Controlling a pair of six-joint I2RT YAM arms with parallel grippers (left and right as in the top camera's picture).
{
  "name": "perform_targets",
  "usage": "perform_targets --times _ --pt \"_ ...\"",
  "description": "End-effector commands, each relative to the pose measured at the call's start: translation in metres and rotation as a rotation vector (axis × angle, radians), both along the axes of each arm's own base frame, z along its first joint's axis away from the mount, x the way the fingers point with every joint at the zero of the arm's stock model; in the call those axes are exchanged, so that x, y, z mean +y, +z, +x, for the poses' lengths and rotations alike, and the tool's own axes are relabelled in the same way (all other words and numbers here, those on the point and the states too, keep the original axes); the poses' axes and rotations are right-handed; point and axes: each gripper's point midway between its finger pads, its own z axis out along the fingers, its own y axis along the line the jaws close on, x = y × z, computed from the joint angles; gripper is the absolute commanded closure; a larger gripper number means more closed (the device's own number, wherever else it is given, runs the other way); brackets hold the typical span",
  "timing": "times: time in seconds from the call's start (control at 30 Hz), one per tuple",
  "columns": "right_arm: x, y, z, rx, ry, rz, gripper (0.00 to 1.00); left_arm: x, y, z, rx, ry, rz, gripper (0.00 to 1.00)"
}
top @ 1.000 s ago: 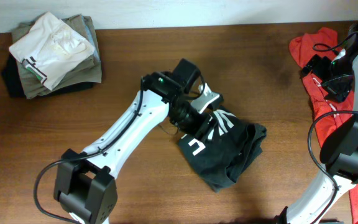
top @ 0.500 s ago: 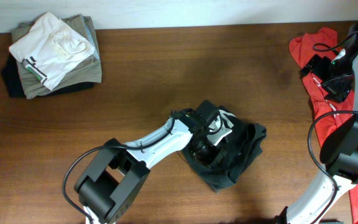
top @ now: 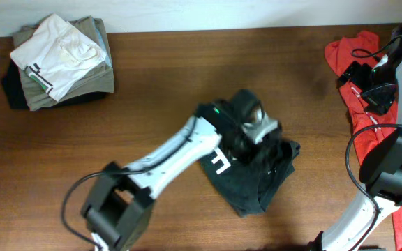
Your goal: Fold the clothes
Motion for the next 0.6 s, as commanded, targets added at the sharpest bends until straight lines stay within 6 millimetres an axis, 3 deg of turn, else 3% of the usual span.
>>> perform_targets --times 0.0,0.07,0.13,0.3,0.57 --pt "-0.005 0.012 0.001 -0.027 -0.007 -0.024 0.01 0.005 0.011 0.063 -0.219 0.147 0.011 0.99" --pt "-0.005 0.012 0.001 -0.027 -0.007 -0.024 0.01 -0.009 -0.013 0.075 -0.204 0.173 0.006 1.0" --pt "-0.005 0.012 0.001 -0.027 -0.007 -0.024 0.01 -0.028 -0.054 0.065 -0.083 0.128 -0.016 1.0" --pt "-0.005 0.012 0.001 -0.027 -0.007 -0.024 0.01 -0.051 -0.078 0.021 0.071 0.006 -0.057 1.0" --pt "-0.005 0.012 0.001 -0.027 -0.007 -0.024 0.02 -0.065 -0.105 -0.008 0.05 -0.035 0.029 1.0"
